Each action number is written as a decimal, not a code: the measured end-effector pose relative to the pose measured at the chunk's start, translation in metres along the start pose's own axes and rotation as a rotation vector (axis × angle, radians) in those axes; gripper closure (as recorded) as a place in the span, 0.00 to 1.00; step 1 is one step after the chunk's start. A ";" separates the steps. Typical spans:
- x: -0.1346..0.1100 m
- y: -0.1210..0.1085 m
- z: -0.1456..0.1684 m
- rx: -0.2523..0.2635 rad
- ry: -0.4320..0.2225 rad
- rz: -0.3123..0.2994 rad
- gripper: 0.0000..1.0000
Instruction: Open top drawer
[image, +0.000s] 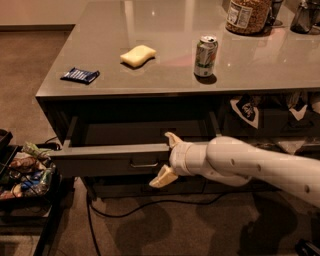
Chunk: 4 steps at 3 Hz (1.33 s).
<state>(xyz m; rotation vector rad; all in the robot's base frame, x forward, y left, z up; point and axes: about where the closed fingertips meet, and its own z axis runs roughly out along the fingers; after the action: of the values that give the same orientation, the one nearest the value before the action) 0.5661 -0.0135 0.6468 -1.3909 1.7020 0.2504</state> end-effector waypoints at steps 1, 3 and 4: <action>-0.007 0.034 -0.009 0.003 -0.038 0.007 0.00; -0.013 0.035 -0.006 -0.028 0.003 -0.005 0.00; -0.022 0.047 -0.028 -0.099 0.106 -0.030 0.00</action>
Offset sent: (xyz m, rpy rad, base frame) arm -0.0455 0.0115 -0.0041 0.0490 -0.0130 0.0060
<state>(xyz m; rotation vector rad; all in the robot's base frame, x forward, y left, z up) 0.5110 -0.0006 0.6621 -1.5252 1.7745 0.2508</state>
